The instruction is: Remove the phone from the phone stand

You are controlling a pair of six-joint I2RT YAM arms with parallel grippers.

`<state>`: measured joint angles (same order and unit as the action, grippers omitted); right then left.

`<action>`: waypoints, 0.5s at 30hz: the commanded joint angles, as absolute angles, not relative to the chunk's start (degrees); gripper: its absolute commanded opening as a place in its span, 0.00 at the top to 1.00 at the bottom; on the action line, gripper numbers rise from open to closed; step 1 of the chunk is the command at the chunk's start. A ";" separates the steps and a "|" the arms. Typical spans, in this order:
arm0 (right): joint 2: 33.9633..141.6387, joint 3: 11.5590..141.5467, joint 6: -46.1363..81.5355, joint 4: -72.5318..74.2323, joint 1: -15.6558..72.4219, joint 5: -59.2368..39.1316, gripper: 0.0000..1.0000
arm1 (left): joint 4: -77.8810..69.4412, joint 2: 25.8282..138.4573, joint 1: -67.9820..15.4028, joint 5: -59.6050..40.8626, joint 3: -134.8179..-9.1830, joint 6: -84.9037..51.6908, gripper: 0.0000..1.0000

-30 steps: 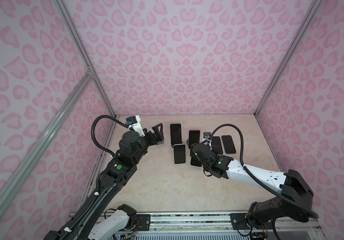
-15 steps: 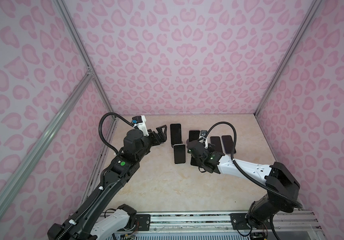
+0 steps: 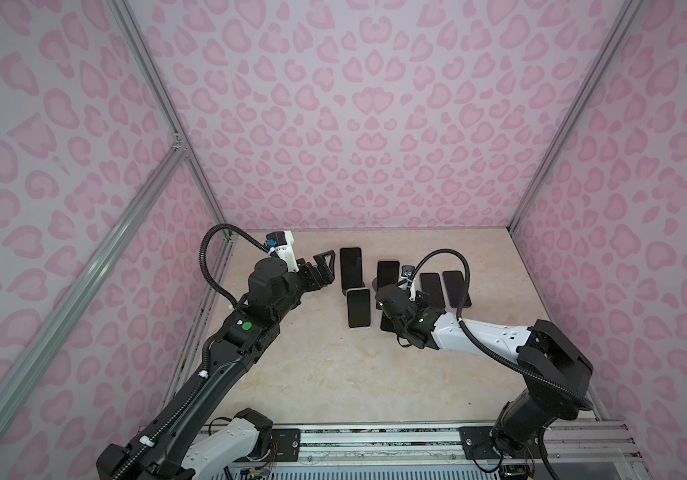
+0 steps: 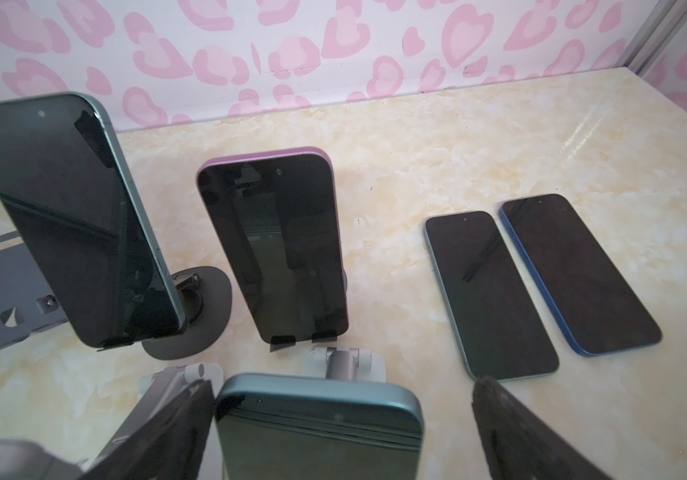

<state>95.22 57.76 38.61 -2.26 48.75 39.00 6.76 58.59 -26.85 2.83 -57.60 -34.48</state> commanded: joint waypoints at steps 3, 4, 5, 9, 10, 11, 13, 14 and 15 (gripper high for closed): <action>97.07 59.36 40.83 -2.52 48.91 41.35 0.04 | 4.82 58.90 -26.81 2.49 -57.73 -34.64 0.03; 97.30 59.71 40.99 -2.76 48.95 41.60 0.05 | 4.78 59.13 -26.81 2.05 -57.69 -34.86 0.02; 97.47 59.80 40.93 -2.71 49.01 41.58 0.05 | 4.69 59.24 -26.81 1.64 -57.74 -35.03 0.02; 98.42 60.01 41.79 -3.11 49.00 41.51 0.09 | 4.75 59.68 -26.81 1.41 -57.87 -35.16 0.02; 98.44 60.22 42.21 -3.65 49.04 41.16 0.10 | 4.74 59.68 -26.81 1.33 -57.70 -35.16 0.02; 98.42 60.19 42.63 -4.03 49.18 40.98 0.11 | 4.58 59.69 -26.81 1.32 -57.72 -35.09 0.02; 98.01 59.30 43.35 -3.67 49.31 40.83 0.11 | 4.75 59.76 -26.81 1.55 -57.83 -34.98 0.02; 97.92 58.91 43.67 -3.24 49.24 40.50 0.11 | 4.77 59.84 -26.81 1.60 -57.84 -35.05 0.02; 97.89 58.69 43.68 -2.89 49.24 40.27 0.12 | 4.82 59.92 -26.81 1.37 -57.83 -35.07 0.02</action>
